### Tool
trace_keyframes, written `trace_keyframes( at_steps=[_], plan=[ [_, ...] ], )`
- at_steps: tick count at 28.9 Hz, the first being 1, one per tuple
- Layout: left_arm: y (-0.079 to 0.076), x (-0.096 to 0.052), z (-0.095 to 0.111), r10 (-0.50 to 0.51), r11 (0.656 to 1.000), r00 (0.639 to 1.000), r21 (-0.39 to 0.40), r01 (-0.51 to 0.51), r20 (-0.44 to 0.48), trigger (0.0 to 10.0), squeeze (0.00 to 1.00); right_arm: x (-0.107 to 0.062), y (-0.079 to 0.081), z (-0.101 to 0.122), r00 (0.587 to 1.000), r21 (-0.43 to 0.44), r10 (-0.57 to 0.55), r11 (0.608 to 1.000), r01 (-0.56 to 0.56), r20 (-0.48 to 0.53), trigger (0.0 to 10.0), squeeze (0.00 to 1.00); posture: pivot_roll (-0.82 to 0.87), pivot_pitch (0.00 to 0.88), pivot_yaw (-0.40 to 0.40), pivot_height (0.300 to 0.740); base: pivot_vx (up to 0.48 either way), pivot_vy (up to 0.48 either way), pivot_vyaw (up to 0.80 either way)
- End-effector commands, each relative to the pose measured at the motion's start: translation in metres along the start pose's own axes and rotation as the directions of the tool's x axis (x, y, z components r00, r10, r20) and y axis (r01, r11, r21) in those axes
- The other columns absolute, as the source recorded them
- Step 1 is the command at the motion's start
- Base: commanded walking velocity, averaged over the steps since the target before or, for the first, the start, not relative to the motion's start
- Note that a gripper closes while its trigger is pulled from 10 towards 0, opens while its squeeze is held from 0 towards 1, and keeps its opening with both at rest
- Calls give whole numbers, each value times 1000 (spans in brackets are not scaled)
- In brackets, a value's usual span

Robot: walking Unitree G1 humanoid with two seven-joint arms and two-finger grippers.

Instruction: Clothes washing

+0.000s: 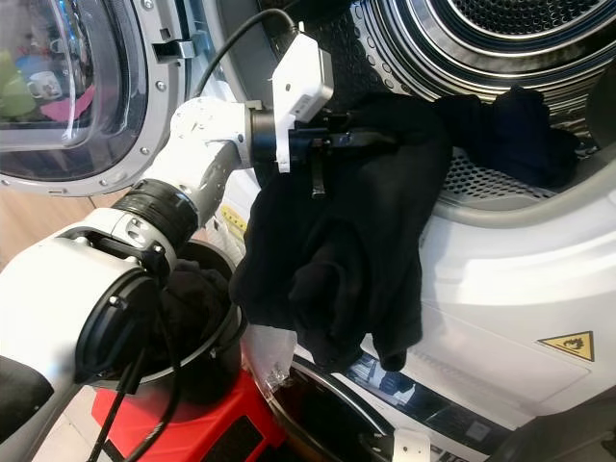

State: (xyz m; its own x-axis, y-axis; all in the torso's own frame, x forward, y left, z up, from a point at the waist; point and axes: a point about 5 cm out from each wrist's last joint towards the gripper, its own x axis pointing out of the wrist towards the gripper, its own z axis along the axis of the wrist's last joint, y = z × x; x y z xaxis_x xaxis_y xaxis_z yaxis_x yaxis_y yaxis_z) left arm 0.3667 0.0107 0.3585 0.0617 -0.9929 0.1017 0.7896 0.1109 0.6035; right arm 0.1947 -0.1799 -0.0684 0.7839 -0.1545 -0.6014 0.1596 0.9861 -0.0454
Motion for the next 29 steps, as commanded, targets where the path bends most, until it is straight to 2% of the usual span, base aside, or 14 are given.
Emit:
trace_keyframes(
  at_steps=[1,7,9,11,13,14,16,19,20,22,24,25,27,29],
  plan=[
    [0,3,5,-16,1000,1000,16,16,24,10000,0,-3,-1,-3,1000,14,0,1000,0,7,10000,0,29,81,31,740,0,0,0],
    [1,-1,3,-7,1000,1000,5,7,24,10000,0,-2,-3,14,988,10,68,997,-71,141,10000,0,27,92,27,740,0,0,0],
    [1,-2,3,-1,1000,1000,5,1,20,10000,0,-7,0,14,962,-45,204,979,-199,183,10000,0,19,98,24,740,0,0,0],
    [2,-3,3,6,1000,1000,4,-6,20,10000,0,-15,3,5,923,-102,347,937,-334,165,10000,0,17,98,21,740,0,0,0],
    [2,-3,3,7,1000,1000,4,-8,20,10000,0,-19,4,2,901,-110,406,913,-393,154,10000,0,16,98,19,740,0,0,0],
    [3,-3,3,12,1000,1000,5,-12,20,10000,0,-29,6,-5,844,-174,521,850,-498,127,10000,0,15,100,18,740,0,0,0],
    [3,-4,4,16,1000,1000,6,-16,21,10000,0,-41,6,-9,775,-209,623,777,-595,108,10000,0,13,101,15,740,0,0,0],
    [3,-4,4,18,1000,1000,6,-19,21,10000,0,-51,4,-7,718,-246,689,716,-654,95,10000,0,10,104,14,740,0,0,0],
    [3,-4,4,19,1000,1000,6,-20,21,10000,0,-66,8,8,619,-266,775,628,-731,128,10000,0,10,104,14,740,0,0,0],
    [3,-4,4,18,1000,1000,6,-18,22,10000,0,-81,16,30,509,-277,835,550,-788,208,10000,0,8,109,14,740,0,0,0],
    [3,-4,3,17,1000,1000,6,-17,22,10000,0,-91,22,53,429,-317,858,505,-803,282,10000,0,8,110,15,740,0,0,0],
    [3,-4,3,15,1000,1000,4,-15,21,10000,0,-102,32,80,340,-364,868,467,-806,362,10000,0,7,110,15,740,0,0,0],
    [2,-4,2,13,1000,1000,3,-13,19,10000,0,-112,40,102,261,-396,869,435,-809,421,10000,0,8,112,16,740,0,0,0],
    [2,-5,1,12,1000,1000,1,-12,17,10000,0,-119,46,118,204,-426,867,413,-805,454,10000,0,10,111,13,740,0,0,0]
  ],
)
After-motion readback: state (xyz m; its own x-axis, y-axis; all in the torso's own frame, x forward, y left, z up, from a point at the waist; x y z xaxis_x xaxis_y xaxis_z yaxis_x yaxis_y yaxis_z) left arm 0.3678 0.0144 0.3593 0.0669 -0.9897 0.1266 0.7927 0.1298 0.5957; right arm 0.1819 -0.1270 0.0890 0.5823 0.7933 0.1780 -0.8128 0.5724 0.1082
